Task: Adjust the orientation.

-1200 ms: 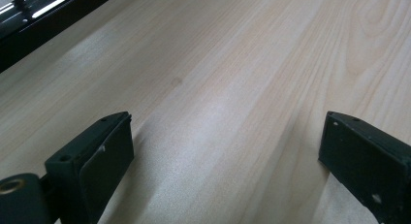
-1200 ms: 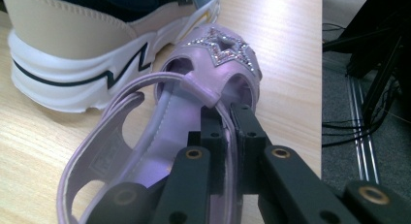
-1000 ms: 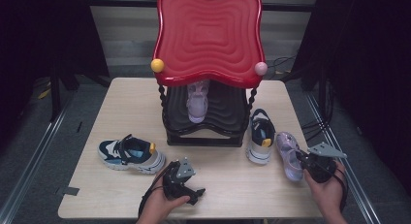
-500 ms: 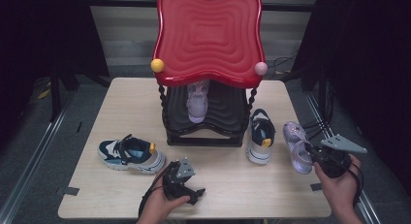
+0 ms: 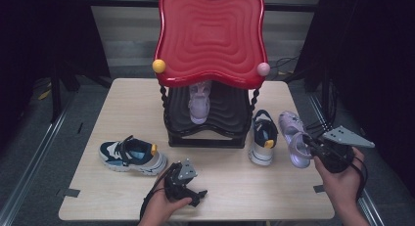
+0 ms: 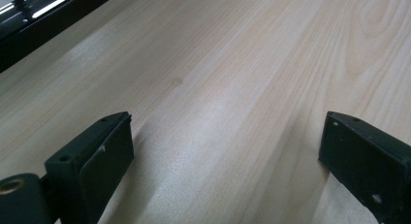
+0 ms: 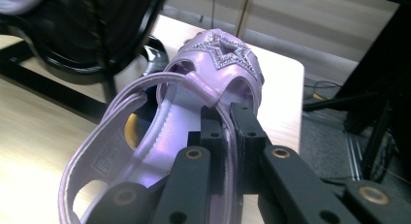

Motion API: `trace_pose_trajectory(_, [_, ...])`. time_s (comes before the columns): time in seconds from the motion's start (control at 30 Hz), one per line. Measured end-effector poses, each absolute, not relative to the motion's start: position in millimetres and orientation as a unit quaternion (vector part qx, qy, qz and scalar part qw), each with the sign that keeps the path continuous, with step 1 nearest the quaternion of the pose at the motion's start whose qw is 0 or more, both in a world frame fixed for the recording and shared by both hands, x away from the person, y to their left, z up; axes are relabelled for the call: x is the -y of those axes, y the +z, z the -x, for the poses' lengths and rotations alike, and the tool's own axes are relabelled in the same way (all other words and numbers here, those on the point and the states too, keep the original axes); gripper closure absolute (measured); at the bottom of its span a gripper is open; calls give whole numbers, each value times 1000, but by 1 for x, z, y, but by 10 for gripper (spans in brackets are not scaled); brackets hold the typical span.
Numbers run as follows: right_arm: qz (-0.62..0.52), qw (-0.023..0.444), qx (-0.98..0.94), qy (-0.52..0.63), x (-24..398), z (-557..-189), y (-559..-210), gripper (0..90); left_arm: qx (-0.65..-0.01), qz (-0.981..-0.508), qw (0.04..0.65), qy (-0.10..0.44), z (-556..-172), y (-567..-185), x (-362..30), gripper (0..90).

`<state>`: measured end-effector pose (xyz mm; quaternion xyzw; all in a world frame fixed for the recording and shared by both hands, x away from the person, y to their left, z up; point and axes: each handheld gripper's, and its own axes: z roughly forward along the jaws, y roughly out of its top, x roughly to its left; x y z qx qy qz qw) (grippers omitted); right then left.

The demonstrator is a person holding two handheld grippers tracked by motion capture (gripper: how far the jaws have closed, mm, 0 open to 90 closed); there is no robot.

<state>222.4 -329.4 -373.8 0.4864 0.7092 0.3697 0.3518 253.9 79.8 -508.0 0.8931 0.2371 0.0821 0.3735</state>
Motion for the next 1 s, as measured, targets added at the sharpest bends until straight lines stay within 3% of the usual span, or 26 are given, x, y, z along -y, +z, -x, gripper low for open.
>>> trace_pose_trajectory(1.0, [-426,315,-739,417,272,-204,-381,852,-237,-893,373,82,-254,-508,-80,49])
